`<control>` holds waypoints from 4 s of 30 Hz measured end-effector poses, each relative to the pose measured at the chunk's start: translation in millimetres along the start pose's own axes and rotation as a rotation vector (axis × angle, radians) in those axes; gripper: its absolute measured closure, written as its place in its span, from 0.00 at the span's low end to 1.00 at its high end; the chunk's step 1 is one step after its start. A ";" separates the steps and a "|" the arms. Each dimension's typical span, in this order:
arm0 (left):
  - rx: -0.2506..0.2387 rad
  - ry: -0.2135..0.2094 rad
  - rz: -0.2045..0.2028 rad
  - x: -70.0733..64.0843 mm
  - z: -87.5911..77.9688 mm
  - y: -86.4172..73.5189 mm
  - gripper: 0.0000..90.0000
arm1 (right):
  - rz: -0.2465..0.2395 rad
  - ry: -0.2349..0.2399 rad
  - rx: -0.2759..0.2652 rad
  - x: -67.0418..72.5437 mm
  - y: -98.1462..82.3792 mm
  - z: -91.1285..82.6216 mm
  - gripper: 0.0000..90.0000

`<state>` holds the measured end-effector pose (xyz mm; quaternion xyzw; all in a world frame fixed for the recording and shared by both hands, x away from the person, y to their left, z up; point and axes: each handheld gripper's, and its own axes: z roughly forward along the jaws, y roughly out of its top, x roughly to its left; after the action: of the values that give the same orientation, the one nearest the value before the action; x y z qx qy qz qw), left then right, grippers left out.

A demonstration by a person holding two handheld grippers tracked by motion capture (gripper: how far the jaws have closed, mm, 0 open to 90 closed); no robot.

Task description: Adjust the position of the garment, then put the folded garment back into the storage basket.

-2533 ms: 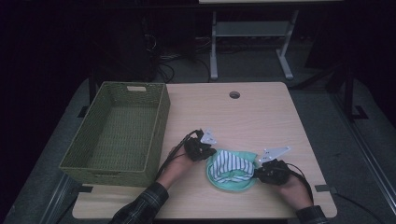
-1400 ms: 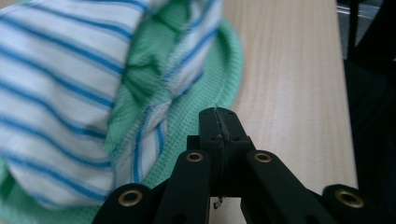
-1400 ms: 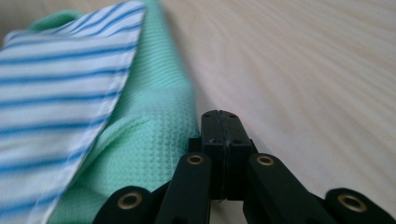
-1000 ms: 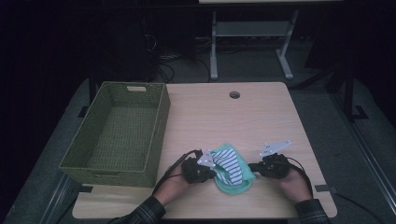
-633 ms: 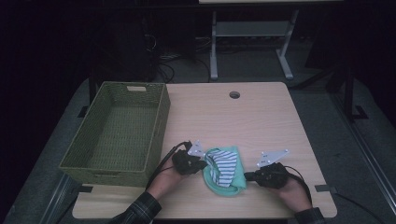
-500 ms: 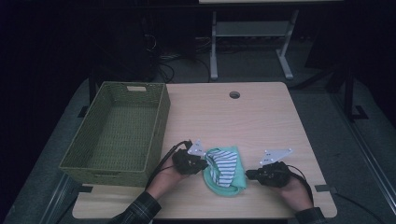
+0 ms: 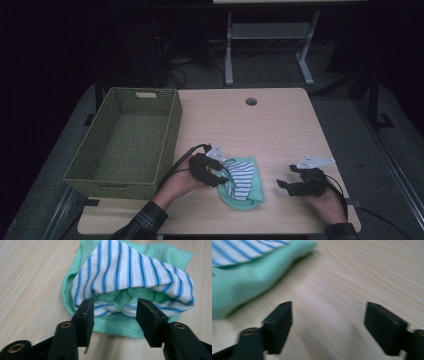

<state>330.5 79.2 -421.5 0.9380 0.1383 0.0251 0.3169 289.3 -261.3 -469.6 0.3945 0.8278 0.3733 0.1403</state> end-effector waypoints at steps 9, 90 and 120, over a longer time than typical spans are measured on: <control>0.082 -0.065 0.039 5.4 11.3 6.8 0.38 | 0.030 -0.078 0.017 -15.2 -8.1 9.0 0.08; 0.125 -0.036 0.033 1.4 17.0 15.3 0.86 | 0.034 -0.076 0.021 -16.1 -8.0 9.4 0.07; 0.029 0.012 -0.035 18.6 -53.3 36.5 0.85 | 0.033 -0.076 0.020 -16.2 -8.1 9.4 0.07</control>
<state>350.1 87.9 -357.8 0.9397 0.1572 0.0232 0.3029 300.3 -272.2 -482.9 0.4232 0.8192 0.3518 0.1613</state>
